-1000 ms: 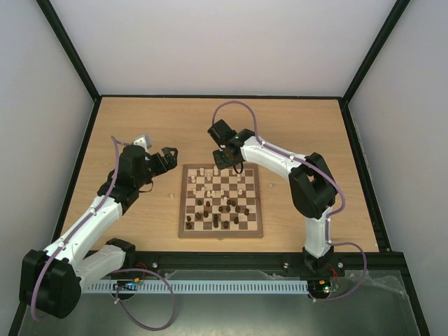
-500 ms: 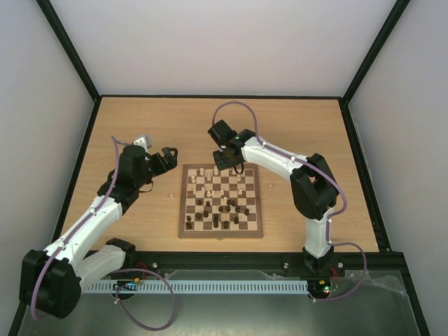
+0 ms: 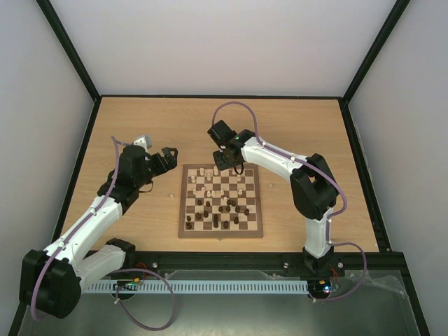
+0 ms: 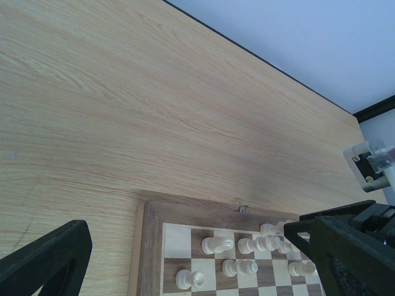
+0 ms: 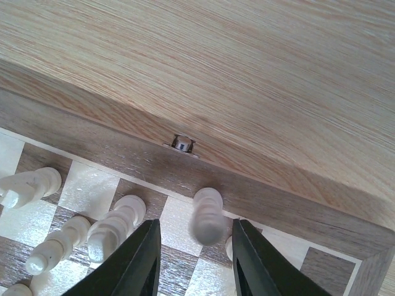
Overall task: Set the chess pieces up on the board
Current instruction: Pick up the chess piece from the chessboard.
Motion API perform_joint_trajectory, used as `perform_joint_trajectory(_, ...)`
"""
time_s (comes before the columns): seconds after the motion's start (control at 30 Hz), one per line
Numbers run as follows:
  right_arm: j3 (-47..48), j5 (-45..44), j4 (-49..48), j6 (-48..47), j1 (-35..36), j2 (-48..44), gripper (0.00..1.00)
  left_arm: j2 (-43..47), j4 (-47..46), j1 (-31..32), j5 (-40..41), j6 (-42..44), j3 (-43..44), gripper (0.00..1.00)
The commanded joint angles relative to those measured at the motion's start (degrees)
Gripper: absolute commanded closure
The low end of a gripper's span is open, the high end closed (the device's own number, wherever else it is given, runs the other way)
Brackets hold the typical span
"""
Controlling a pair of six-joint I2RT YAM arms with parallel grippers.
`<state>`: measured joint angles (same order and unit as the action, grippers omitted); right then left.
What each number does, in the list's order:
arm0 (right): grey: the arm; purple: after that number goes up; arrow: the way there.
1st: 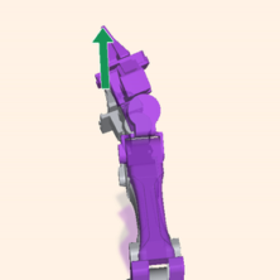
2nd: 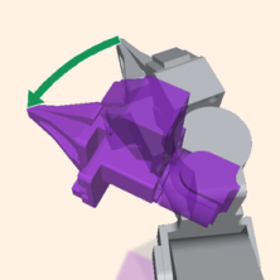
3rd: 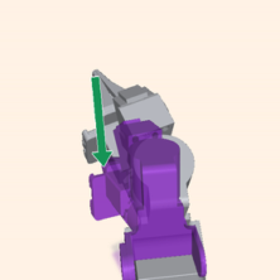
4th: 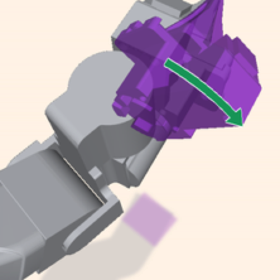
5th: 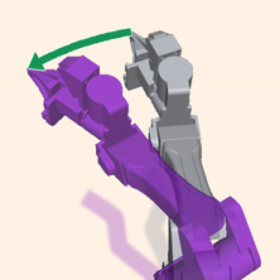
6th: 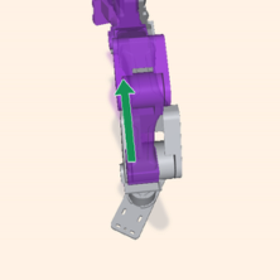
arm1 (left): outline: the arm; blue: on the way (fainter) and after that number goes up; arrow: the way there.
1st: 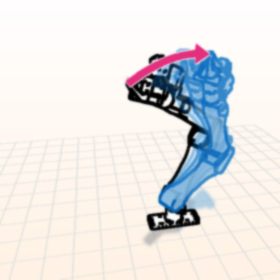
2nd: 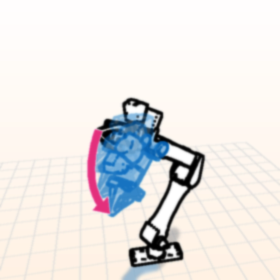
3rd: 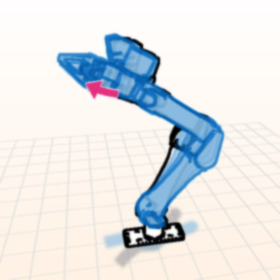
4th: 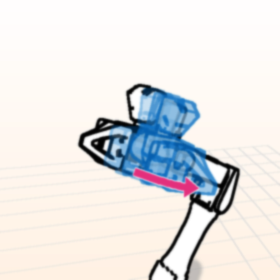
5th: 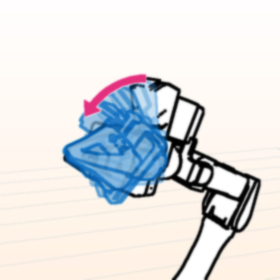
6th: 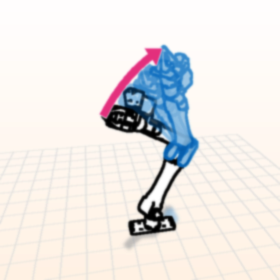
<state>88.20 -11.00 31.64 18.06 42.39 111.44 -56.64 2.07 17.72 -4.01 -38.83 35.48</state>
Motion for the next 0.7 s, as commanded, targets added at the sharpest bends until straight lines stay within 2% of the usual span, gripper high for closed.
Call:
perform_joint_trajectory(0.0, 0.27, -1.04, 2.32, -0.18, 0.2, 0.17, 0.66, 0.96, -0.62, -0.15, -0.18, -0.02, -0.79, 0.01)
perform_joint_trajectory(0.43, 0.7, -1.04, 2.11, -0.29, -0.45, 2.34, 0.7, 1.15, -0.48, -0.21, -0.27, -0.02, -0.71, 0.01)
perform_joint_trajectory(0.67, 1.05, -0.95, 1.69, -0.27, -0.62, 2.52, 0.78, 1.28, -0.48, -0.18, -0.34, -0.04, -0.73, 0.01)
